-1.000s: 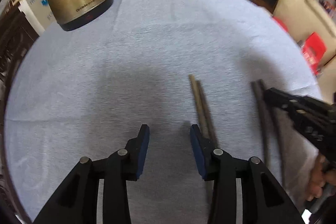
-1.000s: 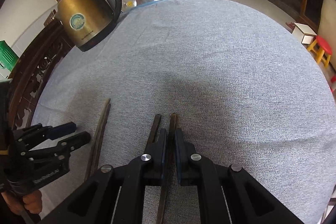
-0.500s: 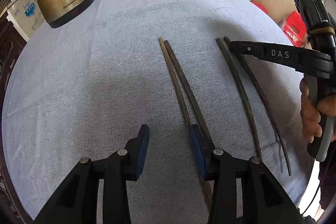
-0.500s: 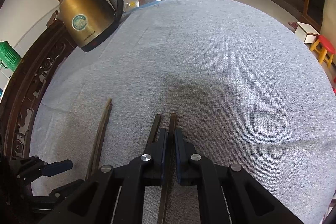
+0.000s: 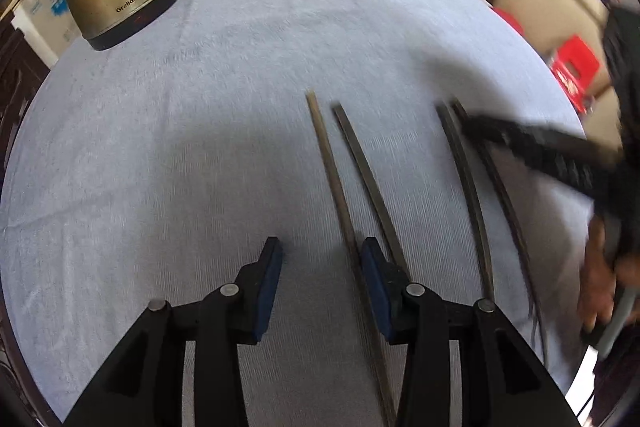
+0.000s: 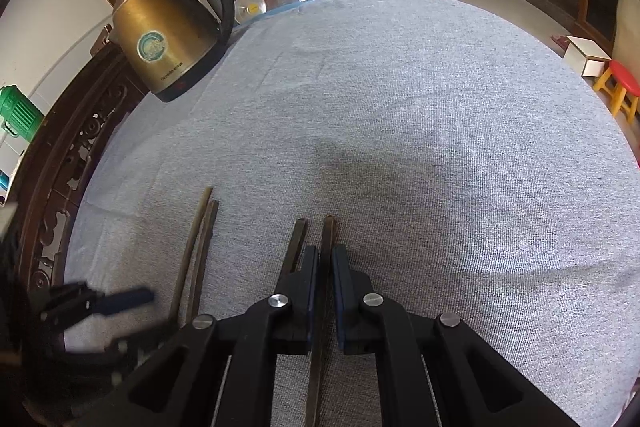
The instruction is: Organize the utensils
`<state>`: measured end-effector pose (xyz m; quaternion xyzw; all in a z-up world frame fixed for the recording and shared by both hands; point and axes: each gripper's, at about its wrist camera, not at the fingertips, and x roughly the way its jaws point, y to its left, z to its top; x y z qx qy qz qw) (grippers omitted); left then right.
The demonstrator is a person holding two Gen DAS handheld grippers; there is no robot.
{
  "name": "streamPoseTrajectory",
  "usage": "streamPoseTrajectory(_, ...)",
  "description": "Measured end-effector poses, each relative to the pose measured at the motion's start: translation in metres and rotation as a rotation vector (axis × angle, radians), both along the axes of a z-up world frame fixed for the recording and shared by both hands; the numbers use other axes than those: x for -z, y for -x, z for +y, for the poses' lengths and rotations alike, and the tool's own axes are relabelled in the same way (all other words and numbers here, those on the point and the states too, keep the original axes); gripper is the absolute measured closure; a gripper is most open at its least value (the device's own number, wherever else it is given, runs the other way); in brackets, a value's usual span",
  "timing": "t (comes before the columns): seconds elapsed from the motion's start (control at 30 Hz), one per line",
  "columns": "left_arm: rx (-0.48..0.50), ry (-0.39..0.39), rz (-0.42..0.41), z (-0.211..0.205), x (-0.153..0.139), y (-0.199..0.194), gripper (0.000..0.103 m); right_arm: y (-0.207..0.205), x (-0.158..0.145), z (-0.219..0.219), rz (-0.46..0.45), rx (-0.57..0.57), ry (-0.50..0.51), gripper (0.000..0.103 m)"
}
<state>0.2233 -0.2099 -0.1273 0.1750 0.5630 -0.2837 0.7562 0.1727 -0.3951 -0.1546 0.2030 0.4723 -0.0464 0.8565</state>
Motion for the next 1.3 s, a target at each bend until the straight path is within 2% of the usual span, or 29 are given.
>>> streamPoseTrajectory(0.23, -0.053, -0.034, -0.04, -0.029, 0.001, -0.041, 0.064, -0.014, -0.004, 0.006, 0.068, -0.047, 0.049, 0.095)
streamPoseTrajectory(0.3, -0.064, -0.034, -0.049, -0.039, 0.001, -0.051, 0.081, -0.021, -0.004, 0.007, 0.091, -0.053, 0.058, 0.095)
streamPoseTrajectory(0.37, -0.058, -0.035, -0.055, -0.048, 0.003, -0.053, 0.094, -0.027, -0.005, 0.012, 0.106, -0.073, 0.091, 0.095)
streamPoseTrajectory(0.47, -0.066, -0.031, -0.068, -0.046, 0.0, -0.048, 0.097, -0.029, -0.005, 0.015, 0.107, -0.092, 0.111, 0.096)
streamPoseTrajectory(0.53, -0.094, -0.006, -0.07, -0.035, -0.004, -0.038, 0.098, -0.022, -0.006, 0.01, 0.09, -0.068, 0.063, 0.096)
streamPoseTrajectory(0.63, -0.126, 0.049, -0.103, -0.014, -0.015, -0.025, 0.098, -0.001, -0.014, 0.001, 0.019, -0.042, -0.019, 0.096)
streamPoseTrajectory(0.73, -0.141, 0.14, -0.176, 0.01, -0.049, -0.005, 0.098, 0.027, -0.031, -0.001, -0.086, -0.022, -0.04, 0.096)
streamPoseTrajectory(0.87, -0.161, 0.227, -0.285, 0.04, -0.091, 0.021, 0.098, 0.071, -0.063, 0.006, -0.223, -0.002, -0.01, 0.096)
streamPoseTrajectory(0.93, -0.166, 0.288, -0.371, 0.058, -0.12, 0.052, 0.098, 0.095, -0.079, 0.014, -0.287, 0.005, 0.01, 0.096)
streamPoseTrajectory(1.03, -0.179, 0.347, -0.469, 0.079, -0.145, 0.088, 0.098, 0.135, -0.106, 0.031, -0.405, 0.025, 0.047, 0.096)
streamPoseTrajectory(1.23, -0.222, 0.436, -0.598, 0.114, -0.171, 0.144, 0.098, 0.212, -0.15, 0.066, -0.609, 0.118, 0.128, 0.096)
streamPoseTrajectory(1.3, -0.232, 0.467, -0.606, 0.124, -0.18, 0.159, 0.098, 0.231, -0.16, 0.076, -0.662, 0.141, 0.134, 0.096)
